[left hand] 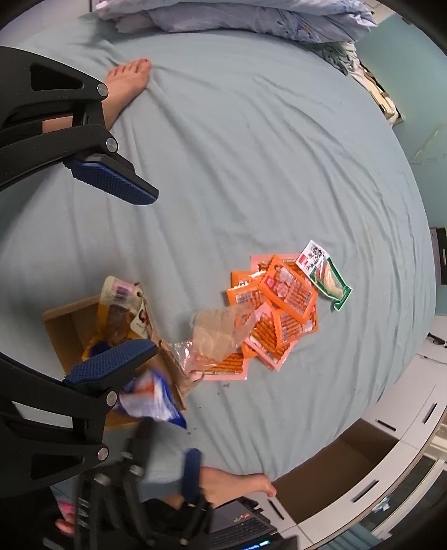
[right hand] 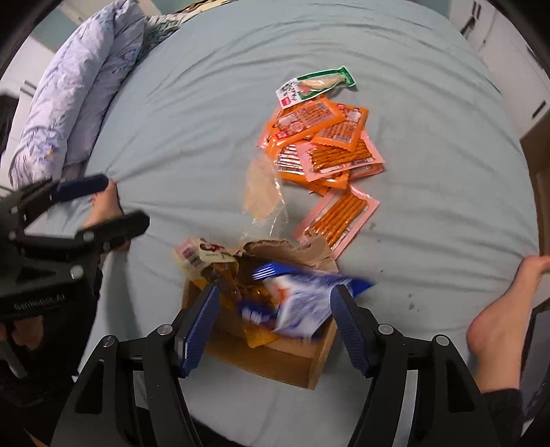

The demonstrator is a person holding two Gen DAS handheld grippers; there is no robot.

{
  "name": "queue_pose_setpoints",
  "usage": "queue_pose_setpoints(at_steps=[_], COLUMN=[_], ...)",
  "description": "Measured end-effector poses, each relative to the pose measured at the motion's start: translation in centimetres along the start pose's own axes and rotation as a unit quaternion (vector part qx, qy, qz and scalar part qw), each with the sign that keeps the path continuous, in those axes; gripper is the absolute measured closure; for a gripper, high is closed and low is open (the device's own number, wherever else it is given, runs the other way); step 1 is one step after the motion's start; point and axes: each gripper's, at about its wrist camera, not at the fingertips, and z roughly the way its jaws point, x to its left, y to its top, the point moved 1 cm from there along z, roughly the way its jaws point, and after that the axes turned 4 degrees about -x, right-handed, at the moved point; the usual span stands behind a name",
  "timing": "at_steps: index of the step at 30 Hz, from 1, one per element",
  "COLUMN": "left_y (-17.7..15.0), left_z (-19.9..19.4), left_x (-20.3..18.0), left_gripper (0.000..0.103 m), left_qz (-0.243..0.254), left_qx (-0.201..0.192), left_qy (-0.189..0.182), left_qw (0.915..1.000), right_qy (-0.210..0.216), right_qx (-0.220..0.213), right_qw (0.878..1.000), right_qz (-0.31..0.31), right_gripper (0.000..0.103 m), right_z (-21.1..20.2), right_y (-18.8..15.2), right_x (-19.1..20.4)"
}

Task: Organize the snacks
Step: 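Lower both held packets into the cardboard box and open both tools, then move the right tool from the box to the orange snack packs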

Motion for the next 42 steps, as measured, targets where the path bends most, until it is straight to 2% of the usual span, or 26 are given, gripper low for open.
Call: queue_pose_setpoints(at_steps=[3,7,10,12,14,16,21,26,31,42], left_y=[0.0,-0.1,-0.2,-0.3,-0.4,-0.4,-0.4,-0.3,-0.2,0.6], left_z=[-0.1,-0.2,-0.1,0.0,0.1,0.2,0.4,0.7,0.8,0.8], left_x=[-0.3,-0.8,-0.9,-0.8,-0.7,-0.6,-0.7,-0.8,-0.7,-0.4], left_gripper=[0.022,0.022,0.022,0.022,0.022,0.022,0.022,0.022,0.022,0.022], left_qz=[0.005,0.021,0.026,0.024,0.022,0.023,0.023,0.021,0.017,-0.006], left_qx=[0.001,-0.004,-0.003,0.002,0.004,0.004,0.005,0.009,0.013,0.015], left_qy=[0.000,0.008,0.010,0.009,0.009,0.010,0.009,0.010,0.009,-0.009], left_qw=[1.0000,0.9997,0.9996,0.9997,0.9997,0.9997,0.9997,0.9997,0.9997,0.9998], right_qy=[-0.025,-0.072,-0.127,-0.139,-0.129,-0.107,-0.095,-0.054,-0.052,-0.037], right_qx=[-0.051,-0.099,-0.084,-0.082,-0.083,-0.064,-0.037,-0.024,-0.022,0.029], right_qw=[0.998,0.992,0.988,0.987,0.988,0.991,0.991,0.992,0.993,0.989], right_qz=[-0.002,-0.027,-0.039,-0.015,0.017,0.049,0.083,0.107,0.102,0.142], right_gripper=[0.037,0.037,0.037,0.037,0.037,0.037,0.037,0.037,0.037,0.037], right_z=[-1.4,-2.9,-3.1,-3.4,-3.5,-2.9,-2.4,-1.4,-1.2,2.2], right_y=[0.1,0.1,-0.2,-0.1,0.0,0.1,0.5,2.0,2.6,3.9], right_x=[-0.7,-1.2,-1.1,-1.8,-2.7,-3.6,-4.8,-6.1,-6.9,-8.9])
